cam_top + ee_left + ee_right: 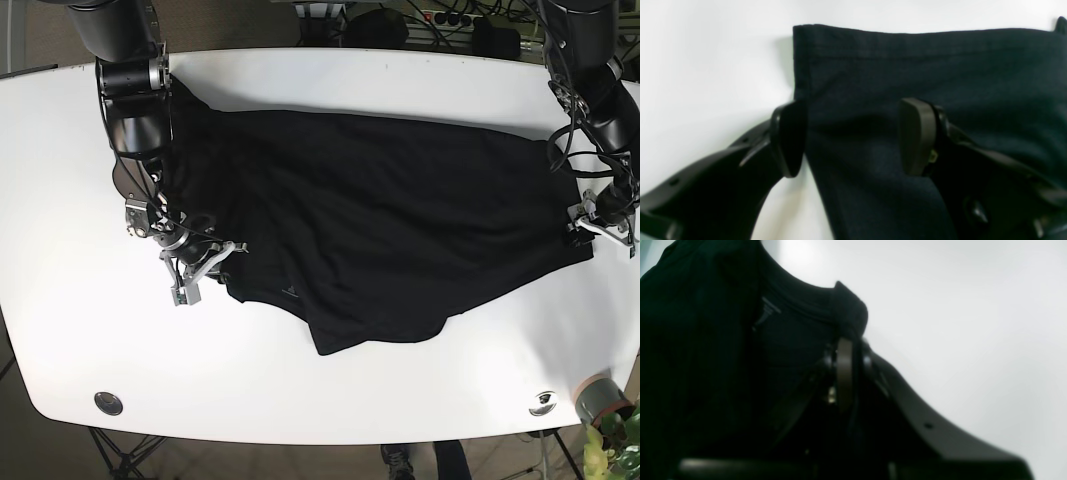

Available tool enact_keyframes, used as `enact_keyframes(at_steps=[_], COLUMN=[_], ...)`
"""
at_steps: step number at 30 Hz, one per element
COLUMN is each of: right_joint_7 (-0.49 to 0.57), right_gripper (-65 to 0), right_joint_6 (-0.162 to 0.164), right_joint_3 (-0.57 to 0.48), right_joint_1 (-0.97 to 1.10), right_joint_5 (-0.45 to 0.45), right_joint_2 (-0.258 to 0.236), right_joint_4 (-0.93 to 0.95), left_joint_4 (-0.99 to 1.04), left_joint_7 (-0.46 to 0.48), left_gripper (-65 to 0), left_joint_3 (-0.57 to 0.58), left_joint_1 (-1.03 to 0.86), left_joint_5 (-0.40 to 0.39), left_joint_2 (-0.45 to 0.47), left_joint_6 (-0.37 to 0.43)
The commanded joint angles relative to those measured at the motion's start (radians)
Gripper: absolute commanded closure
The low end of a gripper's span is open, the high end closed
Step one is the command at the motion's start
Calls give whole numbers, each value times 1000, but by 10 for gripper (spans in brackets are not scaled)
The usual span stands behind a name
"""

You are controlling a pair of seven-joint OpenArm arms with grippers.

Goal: Fold the T-shirt properly
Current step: 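Release the left gripper and regrasp the shirt's side edge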

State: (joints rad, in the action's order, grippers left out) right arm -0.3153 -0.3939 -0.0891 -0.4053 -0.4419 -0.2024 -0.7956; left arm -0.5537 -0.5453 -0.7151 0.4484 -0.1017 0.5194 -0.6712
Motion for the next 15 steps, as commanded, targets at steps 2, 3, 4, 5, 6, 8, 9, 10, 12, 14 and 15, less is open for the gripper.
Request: enact_keyframes(at_steps=[2, 3, 4, 5, 6, 8, 9, 10, 12, 14, 15], right_joint_7=[-22, -22, -22, -22, -22, -22, -22, -22, -22, -22, -22], right_gripper=[-27, -27, -27, -27, -27, -27, -27, -27, -27, -27, -27], right_joint_6=[14, 14, 14, 14, 14, 14, 14, 14, 14, 14, 14], right_joint_3=[-1, -1, -1, -1, -1, -1, -1, -1, 1, 1, 1], right_joint_1=[-14, -14, -13, -13, -13, -13, -13, -13, -11, -11, -11], right_joint_5=[25, 25, 25, 25, 25, 25, 25, 25, 25, 25, 25], right_joint_2=[-12, -12, -12, -12, -12, -10, -9, -9, -9, -9, -9], right_joint_4=[-5, -5, -5, -5, -5, -5, -5, -5, -5, -5, -5], left_joint_4=[-108, -127, -147, -167, -179, -199, -199, -193, -174, -150, -138], left_joint_7=[8, 1, -11, -28, -35, -46, -46, -45, -43, -43, -42], left_gripper=[-392, -392, -392, -392, -392, -392, -392, -392, -392, -392, -392], left_joint_3=[-4, -4, -4, -5, -5, -7, -5, -1, 2, 2, 2], left_joint_1=[-23, -32, -38, -41, -41, -49, -50, -52, -63, -58, -53], left_joint_5=[-7, -7, -7, -8, -8, -25, -33, -40, -48, -48, -48], left_joint_2=[28, 28, 28, 28, 26, 26, 26, 26, 26, 26, 26], left_joint_6=[3, 3, 3, 3, 3, 3, 3, 3, 3, 3, 3])
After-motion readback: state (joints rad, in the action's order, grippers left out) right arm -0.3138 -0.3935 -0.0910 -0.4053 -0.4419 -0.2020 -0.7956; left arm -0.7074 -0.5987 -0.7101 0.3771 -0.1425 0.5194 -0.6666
